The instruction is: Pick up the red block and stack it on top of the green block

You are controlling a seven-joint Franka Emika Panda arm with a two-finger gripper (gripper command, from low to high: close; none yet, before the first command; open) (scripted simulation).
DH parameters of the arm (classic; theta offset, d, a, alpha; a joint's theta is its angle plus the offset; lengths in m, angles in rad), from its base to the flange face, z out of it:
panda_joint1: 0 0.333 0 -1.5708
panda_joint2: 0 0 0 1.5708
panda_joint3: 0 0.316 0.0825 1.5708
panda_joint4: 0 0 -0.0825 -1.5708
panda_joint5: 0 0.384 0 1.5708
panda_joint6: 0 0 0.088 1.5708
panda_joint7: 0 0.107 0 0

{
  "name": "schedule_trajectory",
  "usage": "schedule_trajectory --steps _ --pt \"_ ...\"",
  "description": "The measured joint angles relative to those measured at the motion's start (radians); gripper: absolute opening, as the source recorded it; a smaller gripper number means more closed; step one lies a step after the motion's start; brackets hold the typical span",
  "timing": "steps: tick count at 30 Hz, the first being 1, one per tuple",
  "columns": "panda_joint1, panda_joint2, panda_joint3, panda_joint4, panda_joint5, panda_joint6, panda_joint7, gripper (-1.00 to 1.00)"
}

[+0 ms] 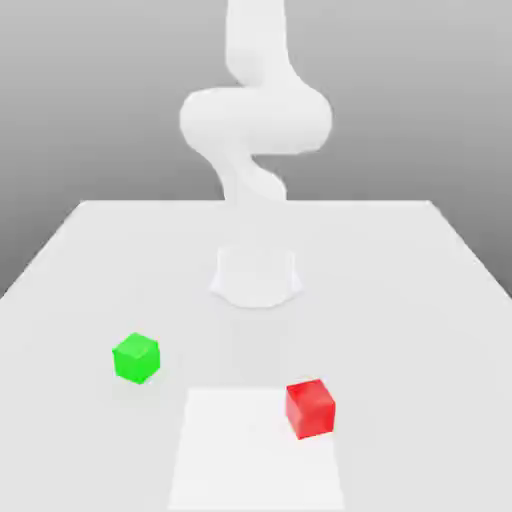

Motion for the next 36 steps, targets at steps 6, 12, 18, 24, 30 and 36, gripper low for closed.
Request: schedule_trajectory --steps 6,12,18,24,30,36 --pt "0.067 0.225 -0.013 -0.143 0.046 0.139 -0.070 0.00" --pt "0.119 0.451 0.002 -0.285 0.067 0.278 -0.122 0.00" --pt "0.144 0.673 0.032 -0.429 0.005 0.420 -0.114 0.00" --pt "0.153 0.886 0.022 -0.426 -0.031 0.596 -0.096 0.00" --pt "0.155 0.949 0.020 -0.419 -0.033 0.649 -0.093 -1.00" --pt "0.154 0.863 0.021 -0.430 -0.033 0.576 -0.093 -1.00"
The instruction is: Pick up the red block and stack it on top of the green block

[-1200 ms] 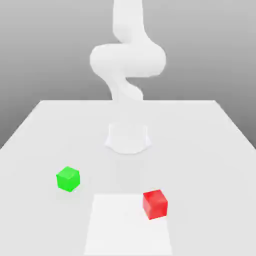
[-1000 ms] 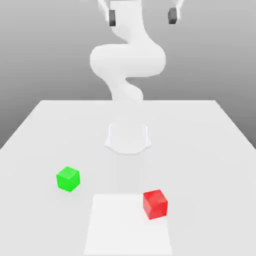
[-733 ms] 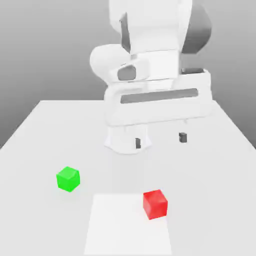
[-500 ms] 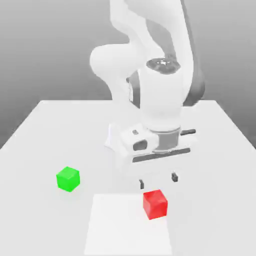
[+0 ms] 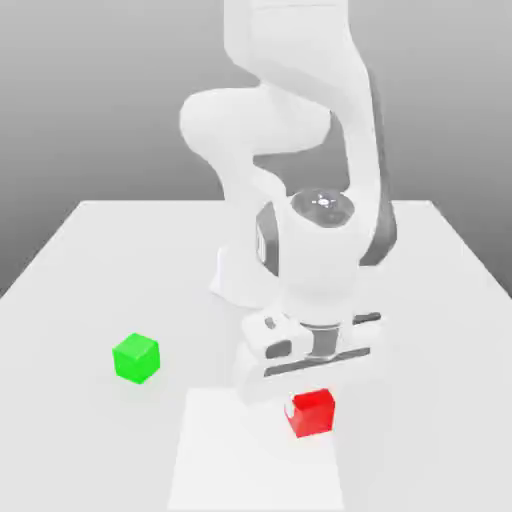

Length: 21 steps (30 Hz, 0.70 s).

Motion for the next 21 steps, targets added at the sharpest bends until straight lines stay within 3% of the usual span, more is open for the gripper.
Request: schedule_trajectory --steps 4,18,21 --pt "-0.007 -0.137 -0.002 -0.023 0.008 -0.115 -0.022 -1.00" --pt "-0.457 -0.483 -0.402 -0.205 -0.273 -0.271 -0.585 -1.00" --pt "-0.449 -0.449 -0.462 -0.219 -0.244 -0.229 -0.666 -1.00"
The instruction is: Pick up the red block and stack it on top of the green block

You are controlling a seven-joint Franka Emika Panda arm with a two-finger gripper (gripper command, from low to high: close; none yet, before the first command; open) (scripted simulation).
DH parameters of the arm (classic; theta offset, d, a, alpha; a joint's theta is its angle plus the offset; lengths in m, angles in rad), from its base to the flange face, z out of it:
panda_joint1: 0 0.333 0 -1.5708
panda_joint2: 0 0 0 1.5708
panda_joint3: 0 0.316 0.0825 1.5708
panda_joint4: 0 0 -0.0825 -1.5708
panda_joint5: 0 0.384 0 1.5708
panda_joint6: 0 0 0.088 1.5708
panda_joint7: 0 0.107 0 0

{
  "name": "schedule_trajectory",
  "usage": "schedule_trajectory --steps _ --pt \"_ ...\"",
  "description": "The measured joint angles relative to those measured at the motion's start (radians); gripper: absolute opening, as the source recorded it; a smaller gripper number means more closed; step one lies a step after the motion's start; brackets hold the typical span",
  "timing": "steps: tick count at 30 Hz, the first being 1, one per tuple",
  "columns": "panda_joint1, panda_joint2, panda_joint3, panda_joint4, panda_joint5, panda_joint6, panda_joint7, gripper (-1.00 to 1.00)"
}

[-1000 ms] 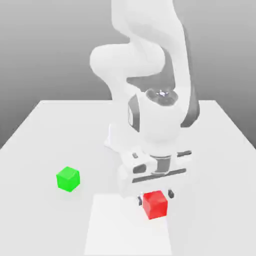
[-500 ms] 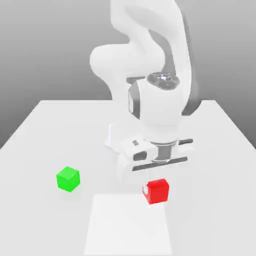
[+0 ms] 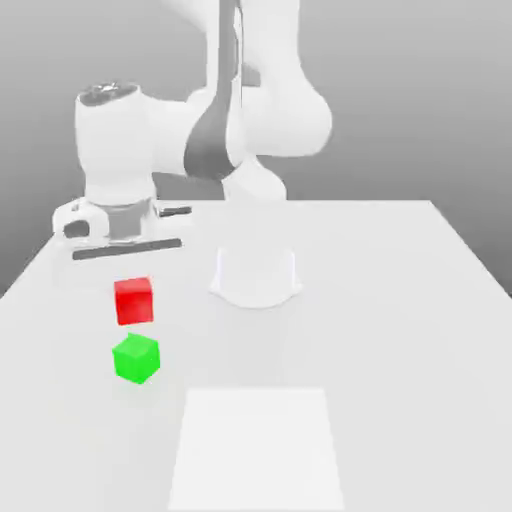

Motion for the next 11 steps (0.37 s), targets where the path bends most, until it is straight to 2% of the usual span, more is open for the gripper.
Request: schedule_trajectory --steps 8,9,11 --pt "0.116 0.243 -0.070 0.001 0.190 0.238 -0.136 -1.00" --pt "0.117 0.266 -0.071 0.001 0.193 0.262 -0.137 1.00" --pt "0.117 0.266 -0.071 0.001 0.193 0.262 -0.137 1.00"
